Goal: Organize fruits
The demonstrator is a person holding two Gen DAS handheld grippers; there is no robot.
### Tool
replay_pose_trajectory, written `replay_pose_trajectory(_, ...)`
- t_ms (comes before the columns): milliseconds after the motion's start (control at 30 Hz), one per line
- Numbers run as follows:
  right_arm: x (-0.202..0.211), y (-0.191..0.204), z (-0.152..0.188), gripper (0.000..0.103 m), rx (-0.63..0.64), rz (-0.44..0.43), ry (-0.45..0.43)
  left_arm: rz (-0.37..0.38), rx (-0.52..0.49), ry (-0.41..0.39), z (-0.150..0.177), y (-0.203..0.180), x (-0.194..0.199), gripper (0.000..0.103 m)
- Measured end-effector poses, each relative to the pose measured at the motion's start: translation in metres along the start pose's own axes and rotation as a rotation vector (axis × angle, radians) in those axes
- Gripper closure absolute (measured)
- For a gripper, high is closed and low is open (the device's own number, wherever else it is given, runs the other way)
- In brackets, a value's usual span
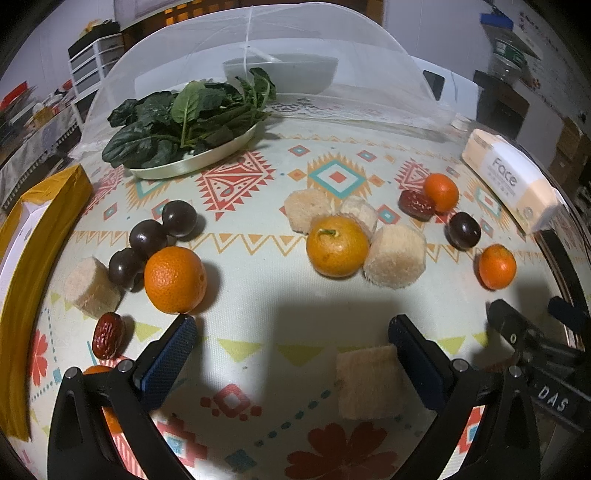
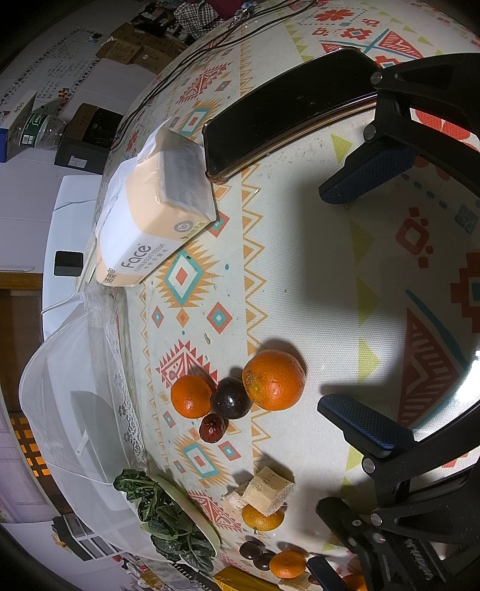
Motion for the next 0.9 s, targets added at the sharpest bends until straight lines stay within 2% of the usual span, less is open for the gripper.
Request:
replay_pose_trajectory(167, 0.0, -0.001, 0.0, 0.0, 0.0, -0.001, 0.001, 0.013, -0.013, 0.028, 0.003, 0.0, 0.003, 0.0)
replay_pose_trajectory(433, 0.008, -0.002, 0.006, 0.0, -0.024, 0.026, 0.076, 0.103, -0.126, 0.069, 0.013, -0.005, 0.013, 0.0)
replay_pose_trajectory(567, 0.01, -0.004, 0.011, 0.0, -0.028, 0.031, 0.076, 0.189, -0.095, 0.015, 0.025, 0.0, 0.034, 0.001)
replay_pose_trajectory(667, 0.012, -0.004, 0.014, 0.0, -0.036, 0.036, 0.07, 0.194, -0.086, -0.126, 0.028, 0.015, 0.076, 0.002)
replay_pose_trajectory(767, 0.026, -0.006, 0.016, 0.001, -0.062, 0.022, 0.024, 0.138, -0.043, -0.316, 0.03, 0.045, 0.131, 0.002)
replay_pose_trajectory(900, 0.073, 0.005, 0.01, 0.001, -0.05, -0.002, -0.132, -0.068, 0.014, -0.622, 0.036, 0.09, 0.22, 0.001)
Point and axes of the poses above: each gripper's, at about its wrist camera, not at the fingertips, and x roughly against the way its jaws point, y to its left, z to its underside, the point moved 3 cm from there along -x, roughly the way its jaws point, and after that the axes turned 11 degrees about -x, right-handed, at the moved point
